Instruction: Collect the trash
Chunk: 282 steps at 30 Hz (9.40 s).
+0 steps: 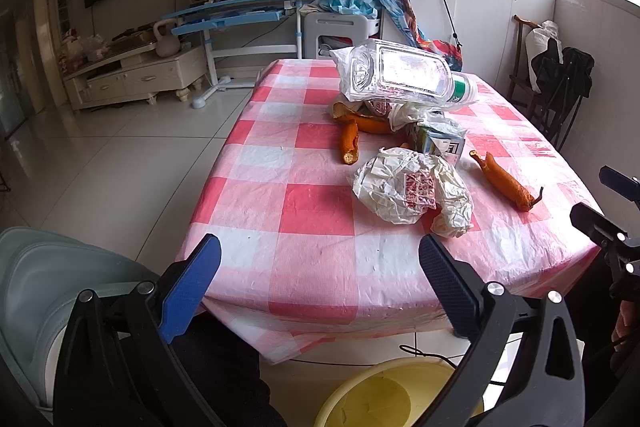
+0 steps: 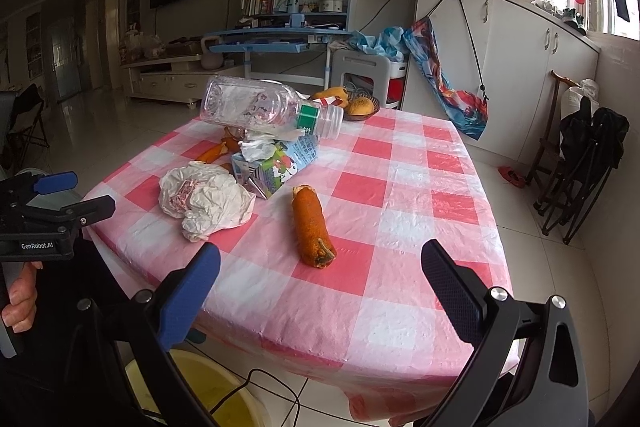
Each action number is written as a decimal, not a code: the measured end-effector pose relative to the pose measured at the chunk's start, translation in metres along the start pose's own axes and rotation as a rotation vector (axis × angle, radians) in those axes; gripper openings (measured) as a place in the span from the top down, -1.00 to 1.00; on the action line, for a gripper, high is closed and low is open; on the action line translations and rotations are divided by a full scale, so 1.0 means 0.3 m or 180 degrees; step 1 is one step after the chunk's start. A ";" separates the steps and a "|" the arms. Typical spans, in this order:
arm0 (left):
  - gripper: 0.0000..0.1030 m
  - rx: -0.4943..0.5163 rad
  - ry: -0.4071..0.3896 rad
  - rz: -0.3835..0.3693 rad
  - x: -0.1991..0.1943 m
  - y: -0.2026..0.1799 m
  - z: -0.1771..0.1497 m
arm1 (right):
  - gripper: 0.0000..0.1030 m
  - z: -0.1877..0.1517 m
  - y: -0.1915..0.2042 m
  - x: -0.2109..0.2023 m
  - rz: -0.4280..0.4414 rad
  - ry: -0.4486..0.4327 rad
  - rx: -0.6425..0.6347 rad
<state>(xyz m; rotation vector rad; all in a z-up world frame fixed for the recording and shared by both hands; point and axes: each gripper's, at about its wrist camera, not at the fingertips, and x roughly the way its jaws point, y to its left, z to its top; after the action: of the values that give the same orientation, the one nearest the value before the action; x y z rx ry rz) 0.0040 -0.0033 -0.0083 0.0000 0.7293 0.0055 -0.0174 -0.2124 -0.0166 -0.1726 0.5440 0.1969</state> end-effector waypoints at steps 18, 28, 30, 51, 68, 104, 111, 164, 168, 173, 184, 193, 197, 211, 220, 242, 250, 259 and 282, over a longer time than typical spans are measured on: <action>-0.86 0.0079 0.0164 -0.0167 0.090 -0.049 0.082 | -0.65 0.056 -0.017 0.123 0.0222 0.0291 -0.0074; -0.86 0.0326 0.0161 -0.0271 0.222 -0.185 0.148 | -0.25 0.056 -0.035 0.257 0.0305 0.0630 -0.0040; -0.85 0.0333 0.0230 -0.0272 0.252 -0.197 0.150 | -0.13 0.050 -0.036 0.266 0.0300 0.0663 -0.0036; 0.54 -0.0585 0.0350 -0.1458 0.247 0.029 0.139 | 0.55 0.063 -0.046 0.167 0.1103 0.0381 0.0316; 0.54 -0.1088 0.0461 -0.1438 0.160 0.235 0.113 | 0.51 -0.121 0.327 0.133 0.2519 0.1535 -0.1158; -0.39 -0.0080 0.0609 -0.0702 -0.010 0.090 -0.008 | -0.09 -0.041 0.138 0.123 0.1408 0.0872 -0.0313; -0.39 0.0260 0.0286 -0.0653 0.073 0.002 0.137 | -0.10 -0.034 0.133 0.131 0.1351 0.0816 -0.0282; 0.64 -0.0797 0.0060 -0.0575 0.377 0.305 0.304 | 0.44 0.274 0.401 0.585 0.0947 0.0954 -0.0292; 0.64 -0.0797 0.0064 -0.0588 0.374 0.299 0.299 | 0.67 0.264 0.402 0.563 0.0965 0.0971 -0.0373; 0.64 -0.0747 0.0077 -0.0586 0.374 0.279 0.289 | 0.69 0.222 0.384 0.455 0.1077 0.0935 -0.0608; 0.64 -0.0480 0.0064 -0.0643 0.302 0.206 0.229 | 0.69 0.119 0.315 0.103 0.2074 0.0984 -0.1085; 0.64 -0.0287 0.0230 -0.0708 0.196 0.132 0.082 | 0.61 -0.170 0.431 0.045 0.2478 0.1873 -0.1570; 0.64 -0.0221 0.0291 -0.0719 0.145 0.110 0.022 | 0.44 -0.180 0.390 0.065 0.2289 0.1785 -0.1298; 0.48 0.0354 0.1257 -0.1038 0.051 -0.087 -0.256 | -0.44 -0.047 0.149 0.060 0.0998 0.0672 -0.0197; -0.37 0.0220 0.0566 -0.0568 -0.039 -0.009 -0.171 | -0.57 -0.057 0.084 0.086 0.0487 0.0664 0.0006; -0.86 -0.0236 0.0090 -0.0219 0.123 0.100 0.015 | -0.72 -0.069 0.075 0.169 0.0044 0.0699 0.0201; -0.86 -0.0170 0.0187 -0.0264 0.149 0.072 0.005 | -0.78 -0.074 0.076 0.166 0.0000 0.0683 0.0206; -0.86 -0.0187 0.0217 -0.0206 0.161 0.076 -0.001 | -0.81 -0.078 0.076 0.163 -0.0002 0.0677 0.0198; -0.86 -0.0162 0.0262 -0.0171 0.173 0.062 -0.009 | -0.85 -0.081 0.073 0.160 -0.0006 0.0662 0.0211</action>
<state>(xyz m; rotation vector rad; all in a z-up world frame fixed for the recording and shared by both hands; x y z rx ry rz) 0.0408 0.0155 -0.0448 -0.0690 0.8109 -0.0274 0.0057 -0.1896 -0.0646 -0.1298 0.7562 0.1598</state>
